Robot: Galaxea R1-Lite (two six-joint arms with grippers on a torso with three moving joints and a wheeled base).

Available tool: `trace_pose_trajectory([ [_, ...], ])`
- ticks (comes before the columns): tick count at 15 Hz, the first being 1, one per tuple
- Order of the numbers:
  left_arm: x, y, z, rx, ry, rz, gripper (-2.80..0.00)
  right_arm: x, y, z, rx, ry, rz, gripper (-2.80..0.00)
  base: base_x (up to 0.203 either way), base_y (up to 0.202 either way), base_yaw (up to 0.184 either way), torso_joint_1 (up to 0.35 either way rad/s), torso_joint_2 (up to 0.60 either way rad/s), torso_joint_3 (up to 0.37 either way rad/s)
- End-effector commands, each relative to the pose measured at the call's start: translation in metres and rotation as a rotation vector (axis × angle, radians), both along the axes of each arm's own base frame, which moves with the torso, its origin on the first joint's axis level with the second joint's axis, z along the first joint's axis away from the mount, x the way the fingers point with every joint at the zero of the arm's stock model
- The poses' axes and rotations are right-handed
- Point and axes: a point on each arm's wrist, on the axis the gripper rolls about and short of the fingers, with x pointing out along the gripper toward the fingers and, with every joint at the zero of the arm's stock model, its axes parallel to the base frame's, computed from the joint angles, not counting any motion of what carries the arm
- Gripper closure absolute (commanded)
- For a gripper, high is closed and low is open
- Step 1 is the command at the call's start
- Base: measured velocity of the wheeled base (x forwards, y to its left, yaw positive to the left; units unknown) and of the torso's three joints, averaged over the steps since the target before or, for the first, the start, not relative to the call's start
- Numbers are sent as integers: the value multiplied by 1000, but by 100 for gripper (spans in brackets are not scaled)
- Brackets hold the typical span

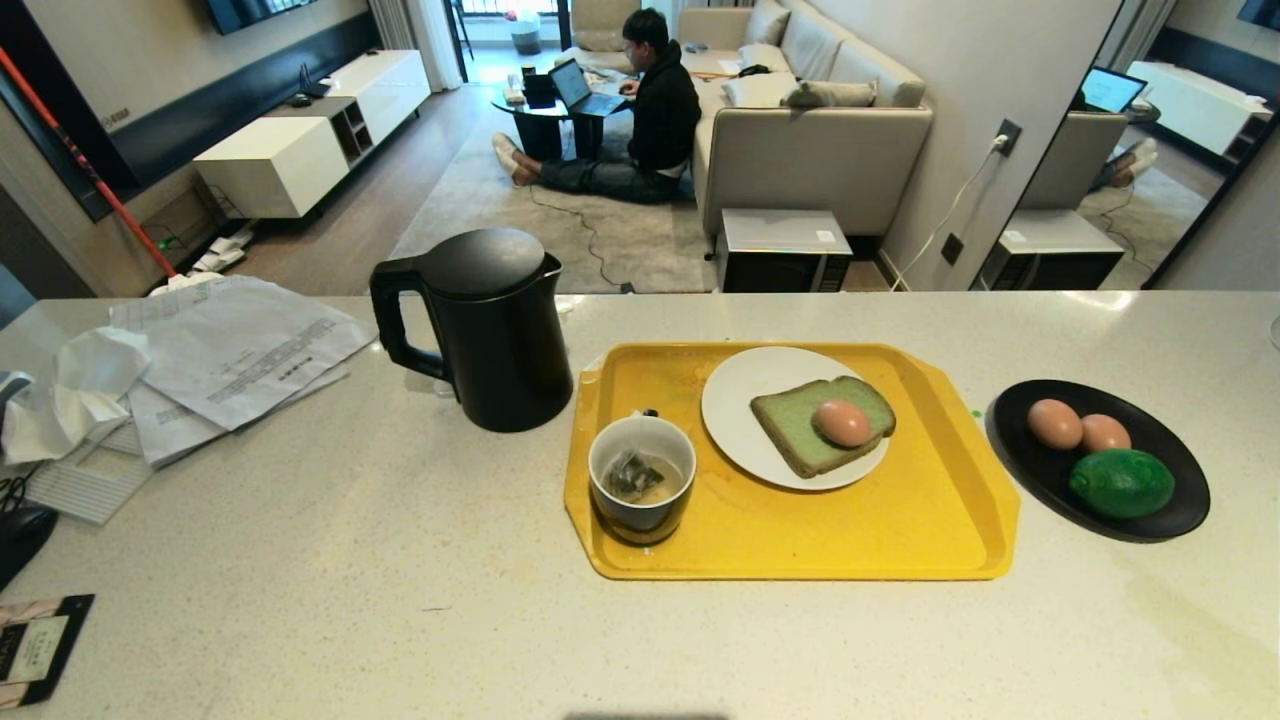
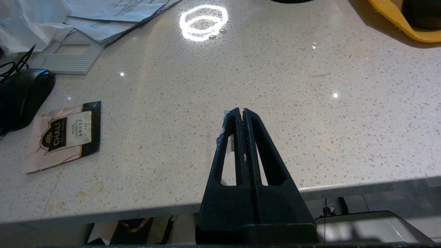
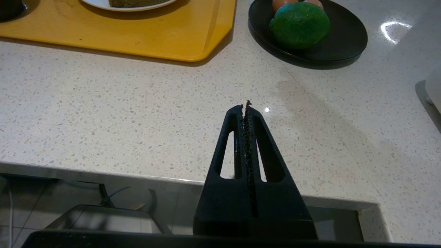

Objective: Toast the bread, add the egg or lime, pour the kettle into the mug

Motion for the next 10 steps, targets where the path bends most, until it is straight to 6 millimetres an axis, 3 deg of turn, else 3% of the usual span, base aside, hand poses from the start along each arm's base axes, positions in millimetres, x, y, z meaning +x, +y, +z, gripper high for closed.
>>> trace_pose_trajectory([
  [1,0,0,0,1,0,0,0,0,0,-1,-5,3,1,0,0,0,0,0,0,0],
  [10,0,0,0,19,1,-11,0,0,0,0,-66,-3,13,0,0,0,0,0,0,0],
])
